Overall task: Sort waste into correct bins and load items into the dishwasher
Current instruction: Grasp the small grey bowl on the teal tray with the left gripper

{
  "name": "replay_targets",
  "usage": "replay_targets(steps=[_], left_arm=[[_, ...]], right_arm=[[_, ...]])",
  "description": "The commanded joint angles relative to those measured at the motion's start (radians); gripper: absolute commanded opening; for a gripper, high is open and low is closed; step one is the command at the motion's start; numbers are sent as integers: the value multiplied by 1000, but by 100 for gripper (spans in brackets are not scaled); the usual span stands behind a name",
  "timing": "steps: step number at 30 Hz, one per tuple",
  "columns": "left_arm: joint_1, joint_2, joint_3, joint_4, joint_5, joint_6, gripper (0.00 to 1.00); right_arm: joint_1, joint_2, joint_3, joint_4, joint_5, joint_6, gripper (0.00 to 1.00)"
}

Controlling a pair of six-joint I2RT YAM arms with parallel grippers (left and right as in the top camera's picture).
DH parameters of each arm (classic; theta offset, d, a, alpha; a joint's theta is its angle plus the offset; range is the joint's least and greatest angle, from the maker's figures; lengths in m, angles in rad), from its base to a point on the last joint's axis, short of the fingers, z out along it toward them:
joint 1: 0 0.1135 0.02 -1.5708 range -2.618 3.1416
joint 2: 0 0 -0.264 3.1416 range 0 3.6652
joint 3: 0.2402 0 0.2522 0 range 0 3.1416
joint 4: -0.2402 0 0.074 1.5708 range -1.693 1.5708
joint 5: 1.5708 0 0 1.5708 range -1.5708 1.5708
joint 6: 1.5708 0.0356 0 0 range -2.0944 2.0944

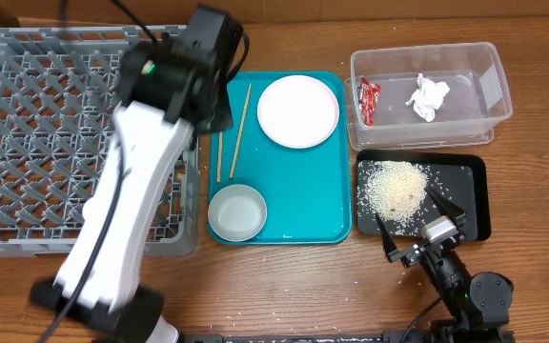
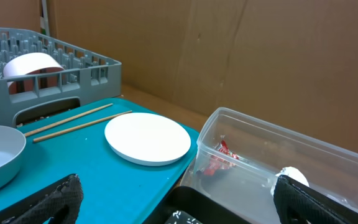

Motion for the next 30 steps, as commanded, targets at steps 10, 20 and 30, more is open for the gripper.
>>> replay_targets(steps=[10, 20, 30], left_arm=[[-51, -92, -72, -71, 151, 59, 100], [-25, -93, -742, 315, 147, 24, 70], [13, -84, -1043, 605, 105, 1, 56]], right_arm=[[5, -7, -10, 2, -1, 3, 100], [5, -7, -10, 2, -1, 3, 100], [5, -7, -10, 2, -1, 3, 100]])
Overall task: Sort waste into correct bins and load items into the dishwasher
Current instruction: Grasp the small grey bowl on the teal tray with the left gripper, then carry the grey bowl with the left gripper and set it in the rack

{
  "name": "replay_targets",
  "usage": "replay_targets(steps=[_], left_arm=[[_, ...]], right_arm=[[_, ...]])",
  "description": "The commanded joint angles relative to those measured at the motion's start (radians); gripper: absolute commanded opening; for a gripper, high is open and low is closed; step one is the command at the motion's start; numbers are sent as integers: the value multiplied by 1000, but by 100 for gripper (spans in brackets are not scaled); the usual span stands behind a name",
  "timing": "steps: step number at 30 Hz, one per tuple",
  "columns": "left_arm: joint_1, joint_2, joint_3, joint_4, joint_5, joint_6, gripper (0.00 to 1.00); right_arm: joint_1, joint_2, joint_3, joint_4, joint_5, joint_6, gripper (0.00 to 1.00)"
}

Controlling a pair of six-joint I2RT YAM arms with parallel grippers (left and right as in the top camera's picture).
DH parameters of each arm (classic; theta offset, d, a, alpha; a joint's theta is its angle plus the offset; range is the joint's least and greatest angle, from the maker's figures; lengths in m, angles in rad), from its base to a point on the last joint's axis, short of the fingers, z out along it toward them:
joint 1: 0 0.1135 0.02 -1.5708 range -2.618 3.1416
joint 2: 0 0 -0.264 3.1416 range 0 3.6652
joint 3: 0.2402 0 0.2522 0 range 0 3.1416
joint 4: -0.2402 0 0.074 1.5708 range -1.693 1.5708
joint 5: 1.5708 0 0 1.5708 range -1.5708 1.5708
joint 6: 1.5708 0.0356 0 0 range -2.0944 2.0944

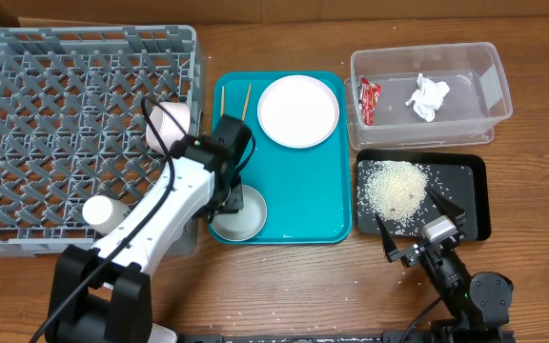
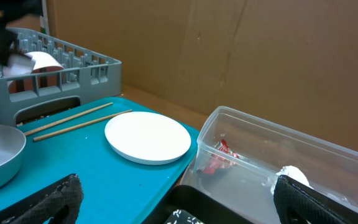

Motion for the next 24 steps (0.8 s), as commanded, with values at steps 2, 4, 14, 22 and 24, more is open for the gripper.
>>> replay_targets(steps=[2, 4, 14, 22, 24], left_arm=[[1, -2, -80, 55, -37, -23, 55], [0, -2, -101, 75, -33, -23, 51], [-1, -3, -221, 326, 170, 11, 4], [20, -32, -103, 248, 249, 55, 4], [42, -60, 5, 136, 164, 54, 4]], right_arm=[[4, -8, -10, 6, -1, 3, 100], [4, -8, -10, 6, -1, 3, 100], [4, -8, -10, 6, -1, 3, 100], [4, -8, -10, 6, -1, 3, 100], [4, -8, -10, 6, -1, 3, 100]])
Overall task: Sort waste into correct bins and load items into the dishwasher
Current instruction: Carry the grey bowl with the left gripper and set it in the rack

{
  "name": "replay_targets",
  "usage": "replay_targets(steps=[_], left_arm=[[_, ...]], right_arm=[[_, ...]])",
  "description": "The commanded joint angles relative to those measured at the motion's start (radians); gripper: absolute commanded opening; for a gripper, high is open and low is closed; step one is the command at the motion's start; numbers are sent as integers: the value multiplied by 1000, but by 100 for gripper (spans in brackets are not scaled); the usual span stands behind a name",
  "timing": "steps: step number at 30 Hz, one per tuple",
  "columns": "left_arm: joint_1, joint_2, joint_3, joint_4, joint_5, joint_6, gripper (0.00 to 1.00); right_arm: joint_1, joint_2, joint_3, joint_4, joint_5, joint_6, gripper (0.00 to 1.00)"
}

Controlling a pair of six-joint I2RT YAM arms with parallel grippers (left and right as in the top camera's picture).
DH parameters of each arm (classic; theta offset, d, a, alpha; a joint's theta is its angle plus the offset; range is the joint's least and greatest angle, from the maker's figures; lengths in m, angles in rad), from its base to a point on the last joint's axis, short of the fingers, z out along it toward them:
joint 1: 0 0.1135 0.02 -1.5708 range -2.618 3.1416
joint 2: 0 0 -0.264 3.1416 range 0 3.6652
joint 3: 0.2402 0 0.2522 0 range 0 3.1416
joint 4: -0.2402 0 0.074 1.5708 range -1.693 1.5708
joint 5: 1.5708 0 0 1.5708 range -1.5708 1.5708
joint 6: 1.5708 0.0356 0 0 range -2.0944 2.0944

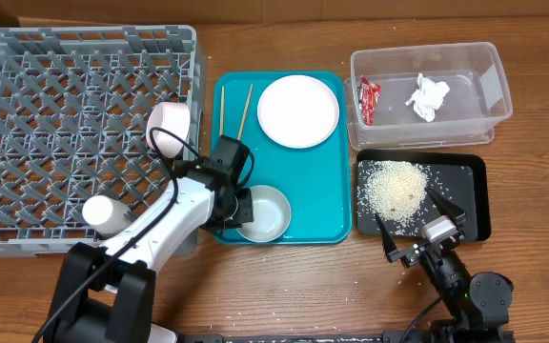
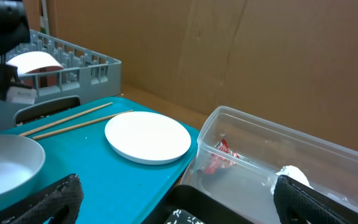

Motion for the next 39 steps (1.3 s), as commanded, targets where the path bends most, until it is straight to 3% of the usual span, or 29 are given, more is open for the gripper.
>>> replay_targets(steps=[1, 7, 11, 14, 17, 28, 39], left_arm=[[43, -60, 222, -151, -128, 21, 4], [73, -111, 546, -396, -698, 19, 4], [89, -102, 566, -404, -1107, 23, 4], [123, -73, 545, -392, -1247, 23, 4], [169, -15, 541, -375, -1340, 24, 4], [232, 295, 541, -315, -1474, 30, 4], [241, 398, 542, -240, -1481, 76, 4]], right_arm=[[4, -8, -10, 6, -1, 3, 100], [4, -8, -10, 6, -1, 3, 100], [4, -8, -10, 6, -1, 3, 100], [4, -8, -10, 6, -1, 3, 100], [4, -8, -10, 6, -1, 3, 100], [4, -8, -10, 6, -1, 3, 100], [4, -8, -10, 6, -1, 3, 100]])
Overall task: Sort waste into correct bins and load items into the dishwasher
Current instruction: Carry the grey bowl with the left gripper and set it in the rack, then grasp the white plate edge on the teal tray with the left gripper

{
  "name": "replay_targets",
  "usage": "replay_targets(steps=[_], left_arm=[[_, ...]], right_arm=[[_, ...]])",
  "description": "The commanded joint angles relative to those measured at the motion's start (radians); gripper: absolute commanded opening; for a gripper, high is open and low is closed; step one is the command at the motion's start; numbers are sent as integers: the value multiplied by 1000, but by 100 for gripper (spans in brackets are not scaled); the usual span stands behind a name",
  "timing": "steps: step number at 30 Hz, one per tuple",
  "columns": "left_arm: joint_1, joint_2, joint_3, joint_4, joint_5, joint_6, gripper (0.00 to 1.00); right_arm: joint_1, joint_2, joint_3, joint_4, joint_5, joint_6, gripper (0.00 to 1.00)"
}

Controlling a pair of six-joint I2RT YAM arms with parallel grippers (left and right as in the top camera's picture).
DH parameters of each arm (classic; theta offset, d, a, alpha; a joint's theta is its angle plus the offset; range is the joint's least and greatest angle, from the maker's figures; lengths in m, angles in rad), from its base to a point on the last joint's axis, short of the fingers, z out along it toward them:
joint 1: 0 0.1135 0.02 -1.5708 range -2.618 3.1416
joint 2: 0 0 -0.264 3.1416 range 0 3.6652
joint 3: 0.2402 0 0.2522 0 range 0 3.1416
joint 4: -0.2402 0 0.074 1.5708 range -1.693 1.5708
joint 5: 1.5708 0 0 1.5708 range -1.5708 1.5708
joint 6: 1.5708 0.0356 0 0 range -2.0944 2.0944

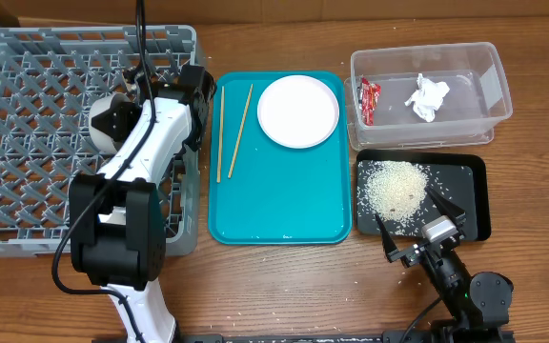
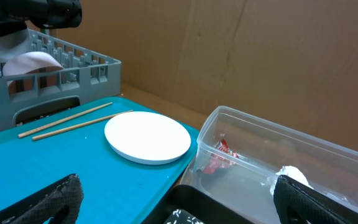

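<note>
My left gripper [image 1: 112,122] reaches over the grey dish rack [image 1: 27,162] and is shut on the pale bowl [image 1: 103,126], held tilted above the rack's right part. From the right wrist the bowl shows under the dark gripper, with a pink cup [image 2: 33,62] lying in the rack behind the wall. The teal tray [image 1: 284,205] carries a white plate [image 1: 298,110] and two chopsticks [image 1: 229,133]. My right gripper [image 1: 417,224] rests open at the front right, holding nothing.
A clear bin [image 1: 489,90] at the back right holds a red wrapper [image 1: 368,100] and a crumpled tissue [image 1: 428,98]. In front of it a black tray [image 1: 470,191] holds a heap of rice [image 1: 394,188]. Loose grains lie on the wood near the tray's front edge.
The bowl has left the teal tray. My left gripper, which held it at the tray's front left corner, now holds it over the rack. The right arm has not moved.
First my left arm stood over the rack's right edge while the bowl sat on the tray. Then a pink cup lay in the rack and the gripper was down at the bowl. It then gripped the bowl, and now holds it over the rack.
</note>
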Motion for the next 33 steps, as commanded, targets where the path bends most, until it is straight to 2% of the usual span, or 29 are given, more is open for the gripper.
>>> replay_targets(steps=[1, 13, 16, 18, 20, 22, 26, 30, 33], left_arm=[[21, 27, -2, 16, -8, 12, 4], [57, 29, -2, 145, 145, 165, 4], [26, 29, -2, 137, 209, 165, 8], [2, 29, -2, 119, 235, 165, 18], [-23, 28, -2, 96, 257, 164, 35], [-46, 22, 0, 72, 290, 148, 43], [-66, -27, 47, -27, 394, 18, 64], [-67, -123, 166, -99, 657, 2, 68], [-70, -196, 246, -87, 990, 39, 70]], right_arm=[[4, -8, -10, 6, -1, 3, 100], [4, -8, -10, 6, -1, 3, 100], [4, -8, -10, 6, -1, 3, 100], [4, -8, -10, 6, -1, 3, 100], [4, -8, -10, 6, -1, 3, 100], [4, -8, -10, 6, -1, 3, 100], [4, -8, -10, 6, -1, 3, 100], [4, -8, -10, 6, -1, 3, 100], [4, -8, -10, 6, -1, 3, 100]])
